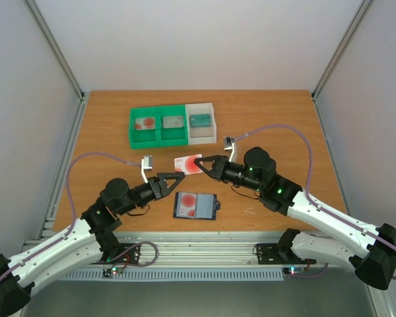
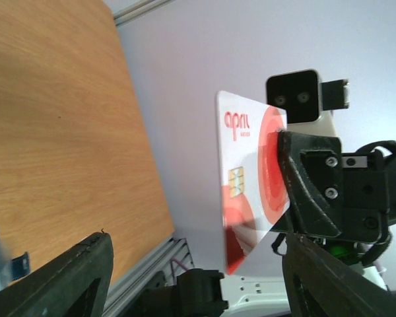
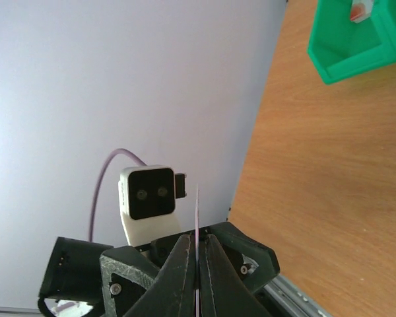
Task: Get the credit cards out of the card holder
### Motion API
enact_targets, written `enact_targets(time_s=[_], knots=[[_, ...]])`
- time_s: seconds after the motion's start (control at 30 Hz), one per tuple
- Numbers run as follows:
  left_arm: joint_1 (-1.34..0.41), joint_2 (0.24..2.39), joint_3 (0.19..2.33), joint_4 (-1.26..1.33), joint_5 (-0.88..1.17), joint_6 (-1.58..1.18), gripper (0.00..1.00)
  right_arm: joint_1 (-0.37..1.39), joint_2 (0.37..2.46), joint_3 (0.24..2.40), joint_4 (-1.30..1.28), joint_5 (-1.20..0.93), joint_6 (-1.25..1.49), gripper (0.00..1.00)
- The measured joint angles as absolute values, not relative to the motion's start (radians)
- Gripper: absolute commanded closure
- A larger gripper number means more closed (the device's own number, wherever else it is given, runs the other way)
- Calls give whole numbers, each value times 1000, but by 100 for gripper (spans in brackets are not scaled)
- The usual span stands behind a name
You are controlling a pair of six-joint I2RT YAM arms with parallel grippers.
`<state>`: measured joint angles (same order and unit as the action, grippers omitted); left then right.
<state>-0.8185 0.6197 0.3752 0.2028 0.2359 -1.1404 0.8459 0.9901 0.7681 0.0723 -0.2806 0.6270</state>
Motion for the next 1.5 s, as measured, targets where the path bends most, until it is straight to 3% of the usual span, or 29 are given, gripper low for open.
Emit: enact_targets(time_s=[0.13,0.4,0.57,0.87,1.03,1.1,1.4,1.5], knots=[[-818,619,356,271,233,-1179,38,846,990,768,86,-282,637,99],[-818,595,318,312,208,-1223,68,846,990,768,82,-282,636,99],[-818,591,316,326,196,-1230,71,846,991,768,81,-289,636,99],[-819,587,299,353,191,-1248,99,846,1003,762,83,-295,639,98],[-820,554,291,352,181,-1250,100,842,1011,753,81,-297,644,94],[-820,539,287,341,173,-1250,100,842,1011,749,81,-303,646,89],[-819,464,288,211,112,-1198,100,842,991,743,33,-311,622,45],[-811,451,299,142,91,-1167,100,842,963,739,-7,-314,590,19]])
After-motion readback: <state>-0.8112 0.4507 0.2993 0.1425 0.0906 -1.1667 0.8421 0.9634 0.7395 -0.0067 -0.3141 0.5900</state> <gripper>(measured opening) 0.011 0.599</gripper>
